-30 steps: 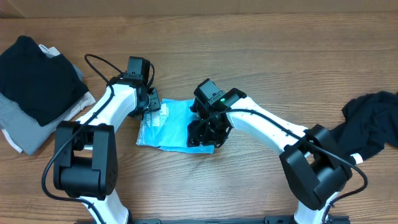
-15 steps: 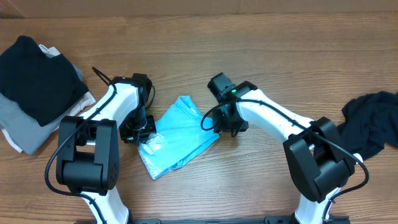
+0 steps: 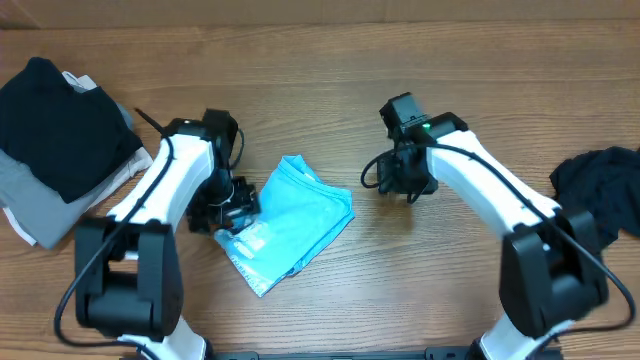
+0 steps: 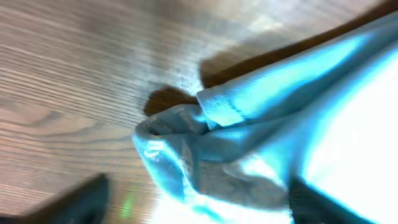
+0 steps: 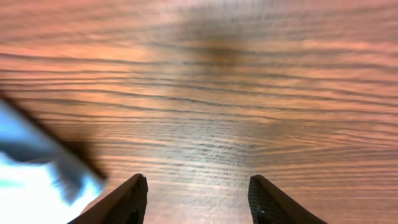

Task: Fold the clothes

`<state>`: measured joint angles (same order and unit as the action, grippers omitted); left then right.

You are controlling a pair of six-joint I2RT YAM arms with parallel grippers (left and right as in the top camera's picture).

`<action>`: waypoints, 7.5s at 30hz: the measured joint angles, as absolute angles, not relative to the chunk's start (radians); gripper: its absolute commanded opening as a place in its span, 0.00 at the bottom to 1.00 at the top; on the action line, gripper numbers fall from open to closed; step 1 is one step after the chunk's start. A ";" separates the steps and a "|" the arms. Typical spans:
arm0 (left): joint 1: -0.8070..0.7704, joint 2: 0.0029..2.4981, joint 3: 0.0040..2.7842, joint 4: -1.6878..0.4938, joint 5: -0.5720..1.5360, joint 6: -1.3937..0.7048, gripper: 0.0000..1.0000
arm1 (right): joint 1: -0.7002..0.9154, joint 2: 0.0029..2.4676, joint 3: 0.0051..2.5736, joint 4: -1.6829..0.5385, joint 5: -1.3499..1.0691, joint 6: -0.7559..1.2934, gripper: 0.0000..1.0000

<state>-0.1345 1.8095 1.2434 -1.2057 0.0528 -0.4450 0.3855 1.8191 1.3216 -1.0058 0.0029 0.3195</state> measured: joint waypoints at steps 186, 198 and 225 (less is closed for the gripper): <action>0.022 1.715 1.847 -1.653 0.109 0.006 1.00 | 0.111 1.595 1.622 -1.181 -0.138 0.208 1.00; 0.022 0.870 1.190 -1.050 0.088 -0.028 1.00 | 0.112 0.897 0.941 -0.771 -0.013 0.229 1.00; 0.022 0.635 0.917 -1.044 0.054 -0.129 1.00 | 0.112 0.995 0.887 -0.865 0.041 0.235 1.00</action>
